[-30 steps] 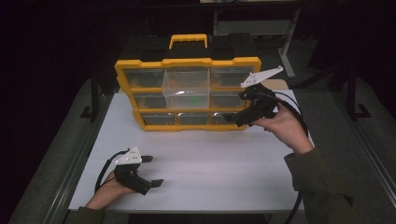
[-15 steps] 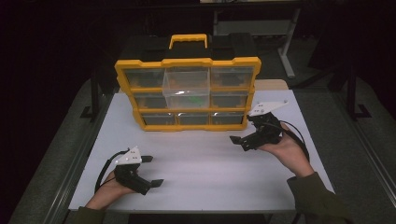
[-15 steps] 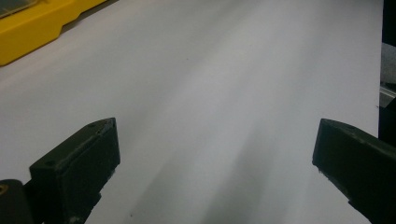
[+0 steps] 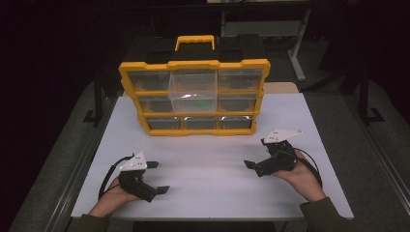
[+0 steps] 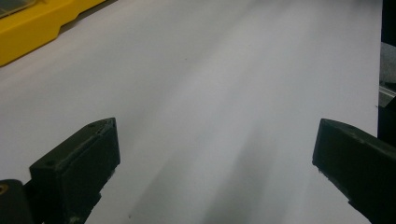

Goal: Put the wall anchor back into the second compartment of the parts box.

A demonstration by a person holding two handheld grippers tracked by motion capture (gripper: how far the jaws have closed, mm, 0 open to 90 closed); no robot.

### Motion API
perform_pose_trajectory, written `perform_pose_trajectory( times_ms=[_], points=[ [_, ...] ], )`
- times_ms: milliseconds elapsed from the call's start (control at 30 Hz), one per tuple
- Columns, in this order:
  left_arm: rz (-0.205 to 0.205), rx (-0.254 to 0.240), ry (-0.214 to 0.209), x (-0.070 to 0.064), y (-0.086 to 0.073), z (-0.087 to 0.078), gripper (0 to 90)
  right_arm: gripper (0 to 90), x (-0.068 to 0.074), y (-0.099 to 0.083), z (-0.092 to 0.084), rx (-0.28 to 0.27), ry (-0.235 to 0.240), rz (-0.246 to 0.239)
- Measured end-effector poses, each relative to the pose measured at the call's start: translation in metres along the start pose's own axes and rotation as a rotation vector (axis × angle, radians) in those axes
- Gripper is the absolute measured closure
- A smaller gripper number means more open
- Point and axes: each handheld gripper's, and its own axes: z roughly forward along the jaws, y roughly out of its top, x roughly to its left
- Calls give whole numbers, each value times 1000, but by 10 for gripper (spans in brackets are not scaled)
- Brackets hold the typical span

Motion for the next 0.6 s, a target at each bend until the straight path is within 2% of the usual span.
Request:
perform_pose_trajectory(
  times_ms=[333,600],
  points=[
    [2,-11,3,1,1,-2,7,0,0,-38,4,14,-29,29],
    [5,-5,4,1,1,-2,7,0,2,-55,-1,-9,-29,42]
  ],
)
